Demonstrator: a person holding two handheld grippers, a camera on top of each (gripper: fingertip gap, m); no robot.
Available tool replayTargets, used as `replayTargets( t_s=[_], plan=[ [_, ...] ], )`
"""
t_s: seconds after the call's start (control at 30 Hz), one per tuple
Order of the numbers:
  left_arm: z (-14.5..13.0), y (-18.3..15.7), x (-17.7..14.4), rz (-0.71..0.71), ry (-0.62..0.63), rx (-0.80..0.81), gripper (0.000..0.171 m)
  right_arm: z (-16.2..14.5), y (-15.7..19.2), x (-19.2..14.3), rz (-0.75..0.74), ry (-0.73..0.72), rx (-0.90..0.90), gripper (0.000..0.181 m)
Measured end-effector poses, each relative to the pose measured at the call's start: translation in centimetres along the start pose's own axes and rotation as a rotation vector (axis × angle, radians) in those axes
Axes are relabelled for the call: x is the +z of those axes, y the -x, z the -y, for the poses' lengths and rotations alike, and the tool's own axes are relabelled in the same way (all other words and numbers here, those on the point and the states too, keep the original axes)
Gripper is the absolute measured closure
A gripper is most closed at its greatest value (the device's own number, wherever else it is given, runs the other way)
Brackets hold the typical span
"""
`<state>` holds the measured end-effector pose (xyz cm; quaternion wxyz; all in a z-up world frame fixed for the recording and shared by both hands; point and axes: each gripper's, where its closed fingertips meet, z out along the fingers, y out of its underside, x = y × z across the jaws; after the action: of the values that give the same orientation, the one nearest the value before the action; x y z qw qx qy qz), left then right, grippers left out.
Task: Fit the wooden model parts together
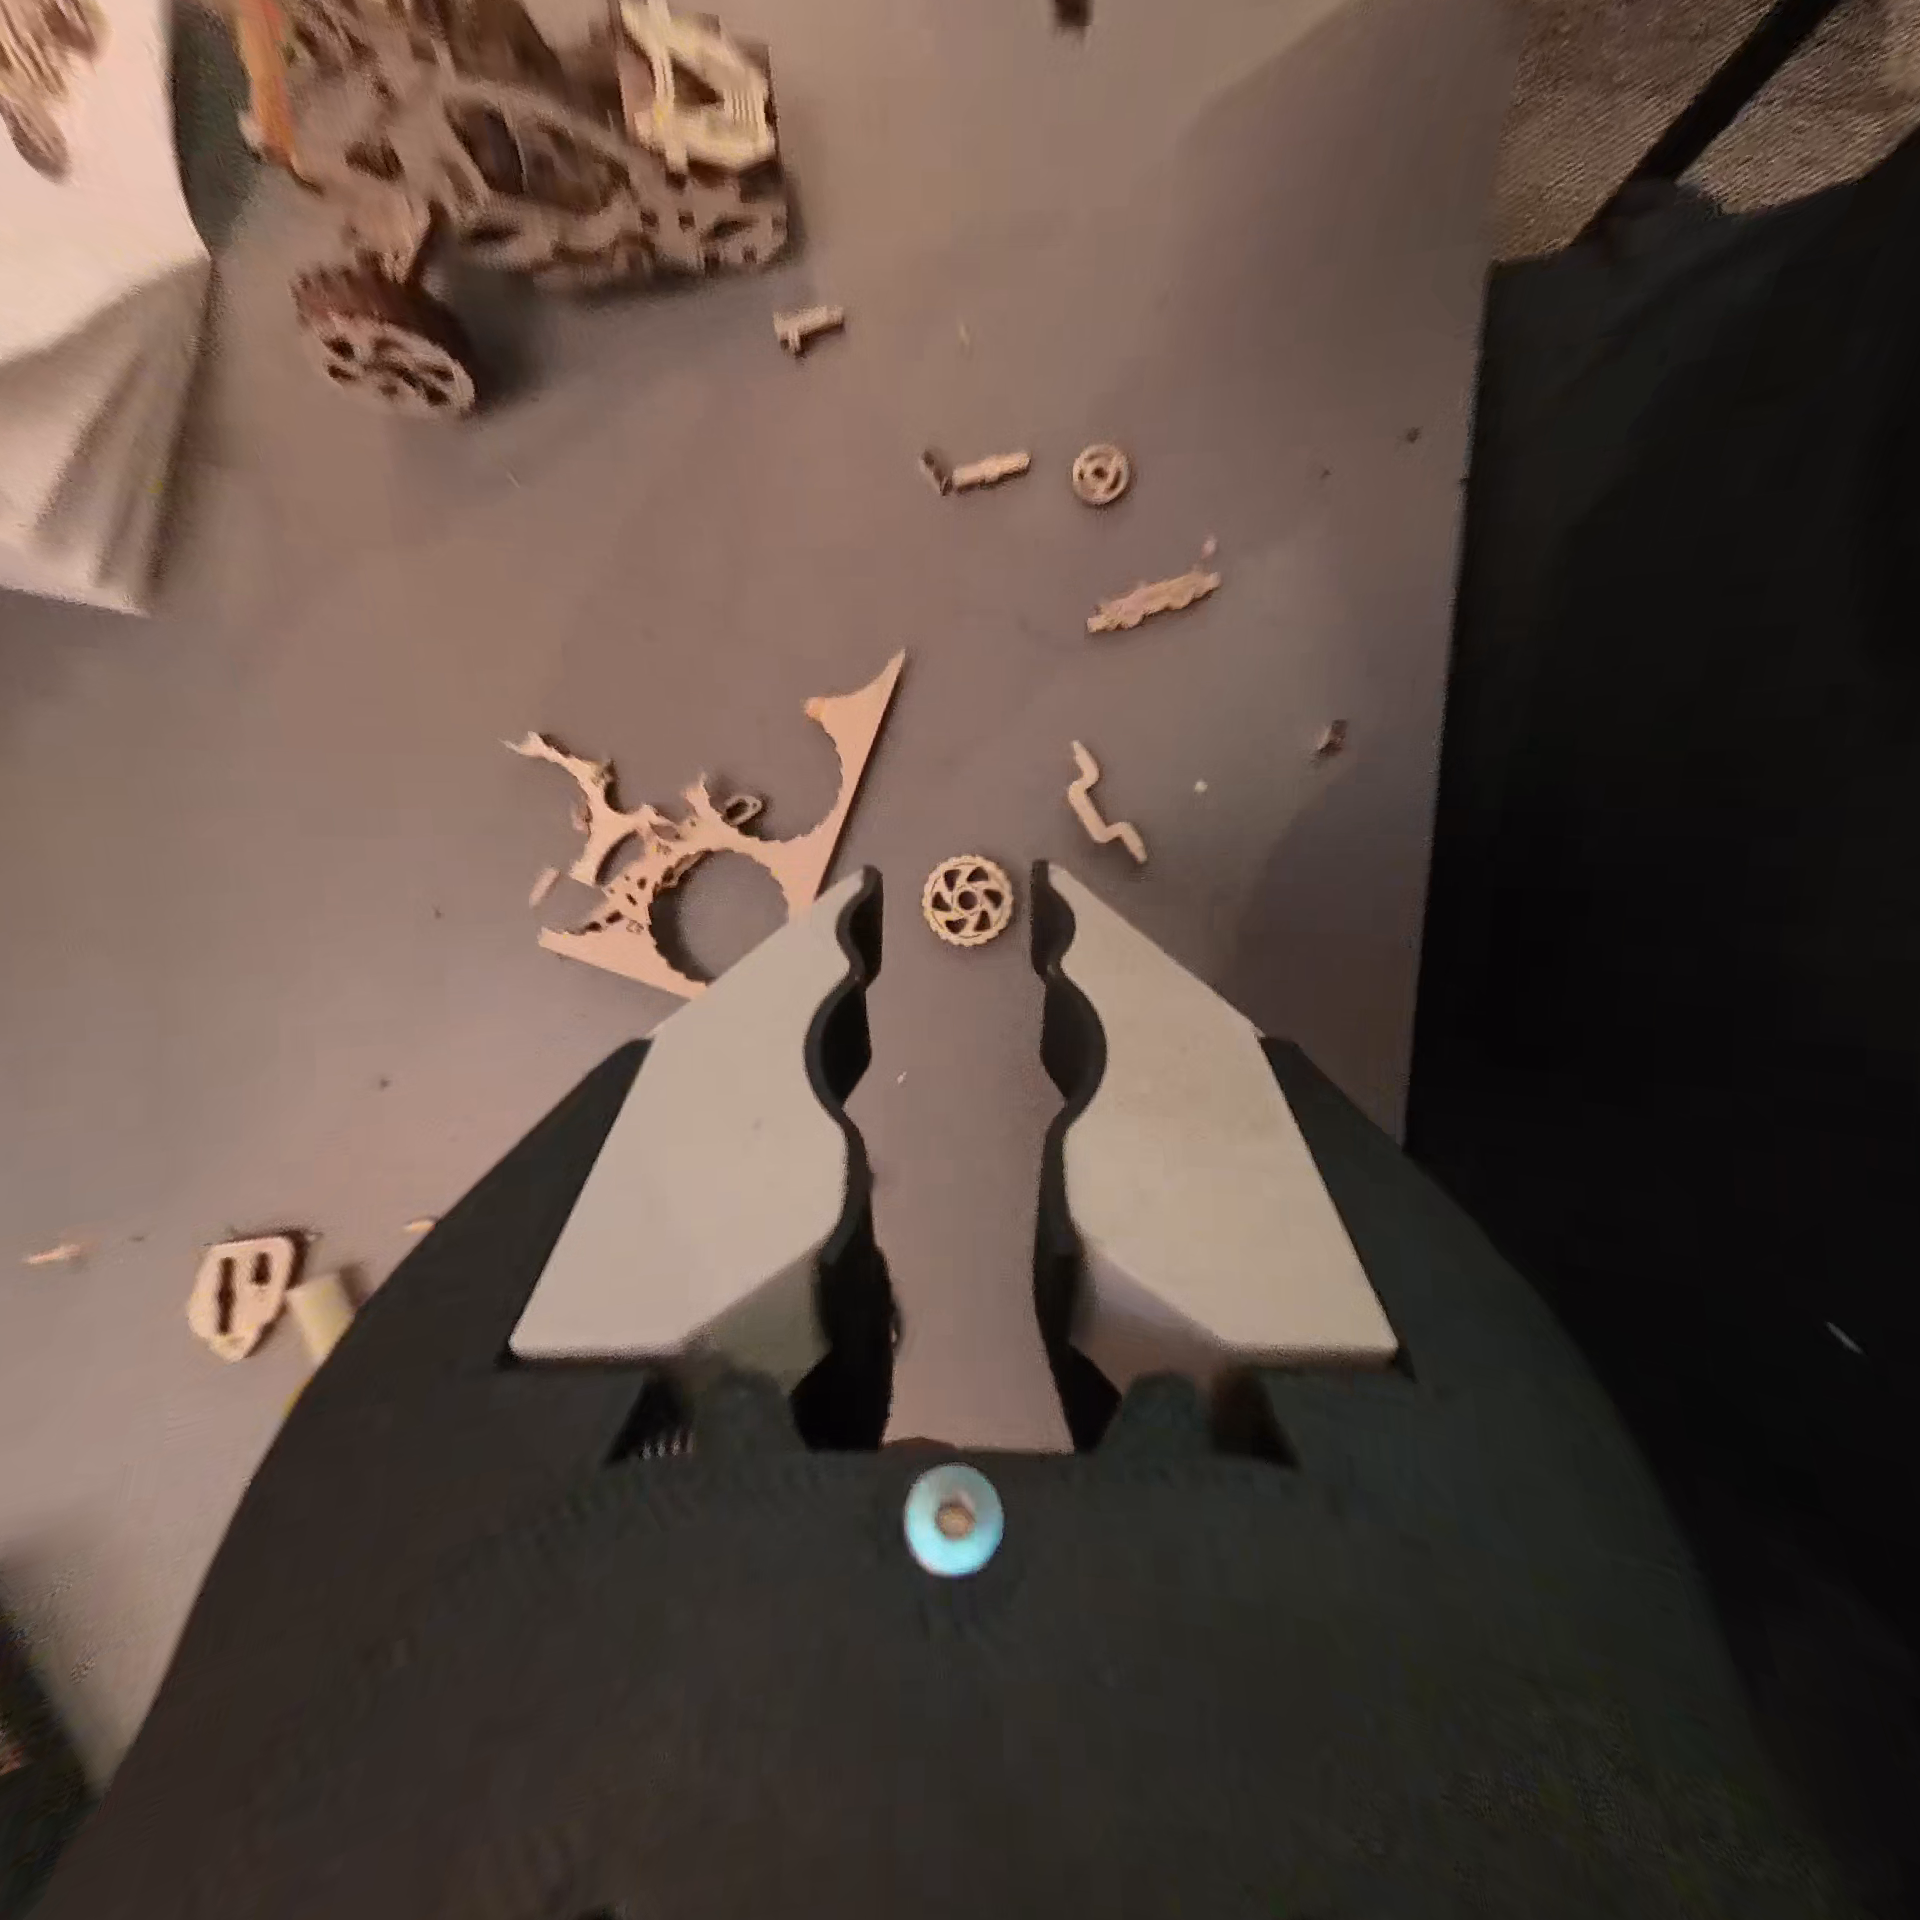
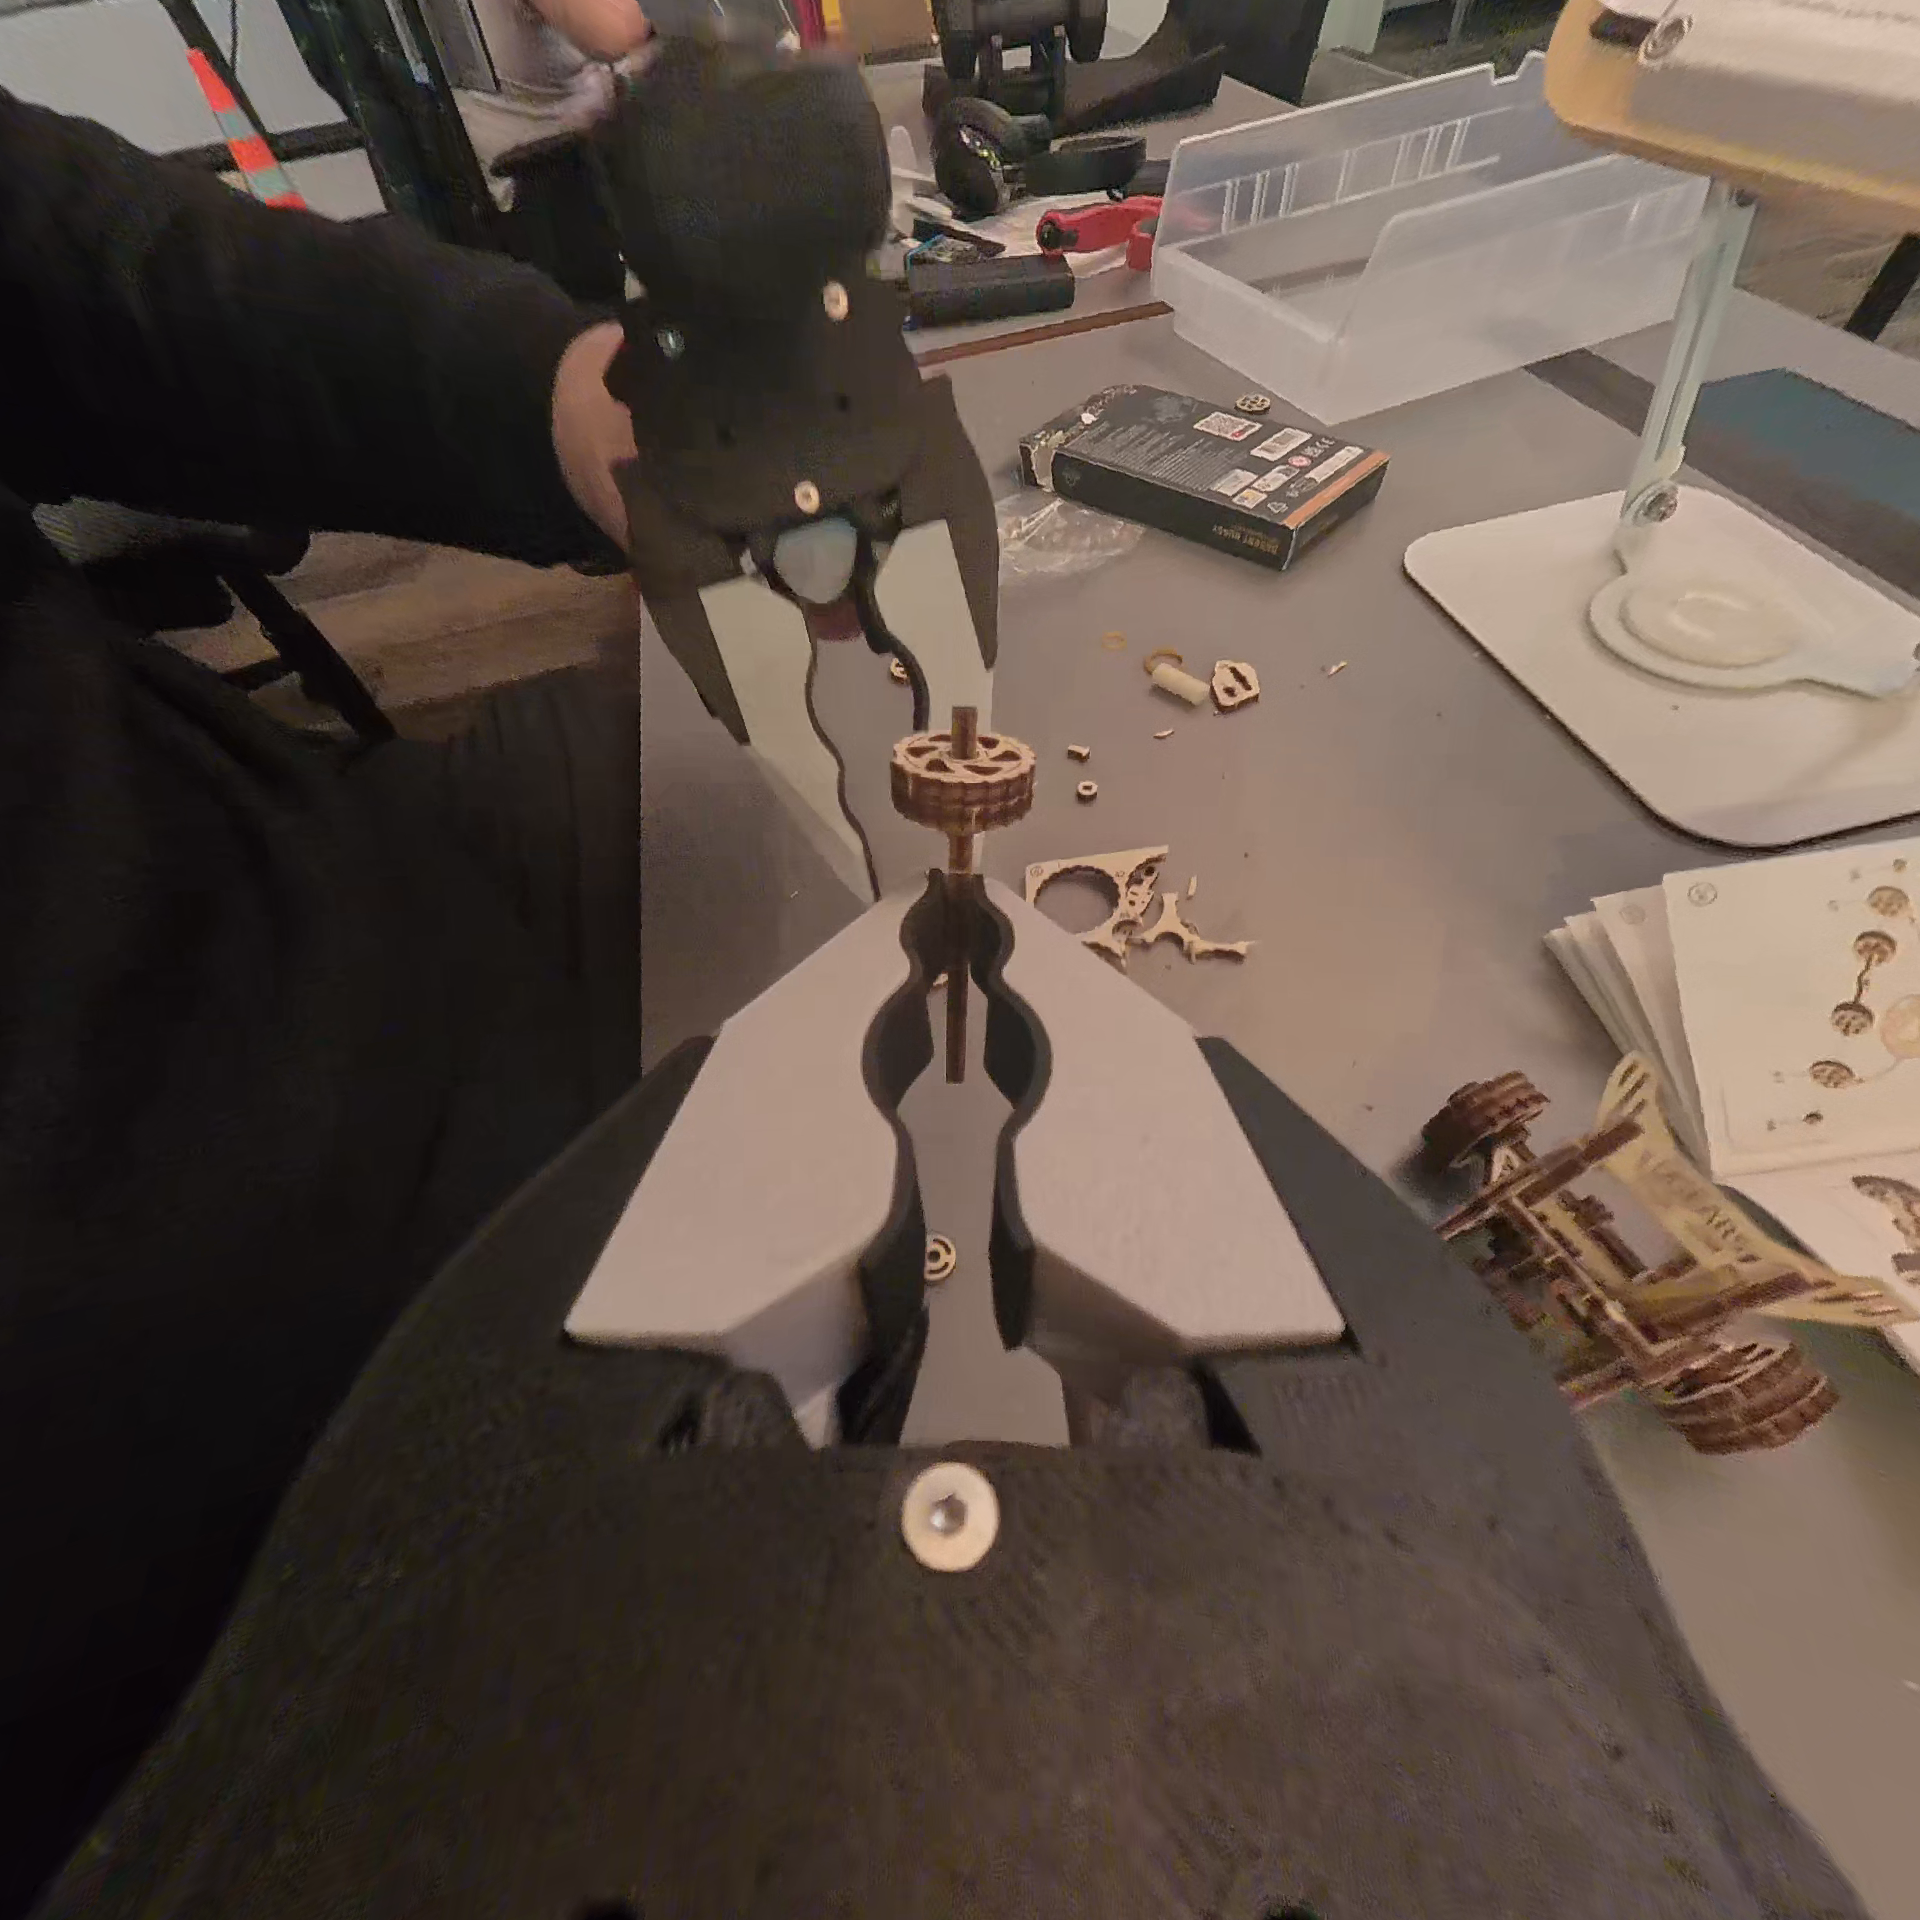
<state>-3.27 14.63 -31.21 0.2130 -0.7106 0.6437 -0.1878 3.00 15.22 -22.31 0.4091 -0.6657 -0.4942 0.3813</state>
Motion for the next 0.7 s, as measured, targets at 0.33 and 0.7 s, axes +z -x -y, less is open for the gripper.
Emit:
replayTargets(
  t_s=[0.33, 0.7],
  plan=[
    [-2.1, -0.3, 3.4, -0.056, 0.018, -0.093, 0.152, -1.1, 0.0, 0.5, 0.02, -0.004, 0.019, 0.181],
    [6.9, 1.3, -4.5, -0.042, -0.427, -0.191, 0.154, -2.2, -0.3, 1.3, -0.002, 0.052, 0.004, 0.181]
  ],
)
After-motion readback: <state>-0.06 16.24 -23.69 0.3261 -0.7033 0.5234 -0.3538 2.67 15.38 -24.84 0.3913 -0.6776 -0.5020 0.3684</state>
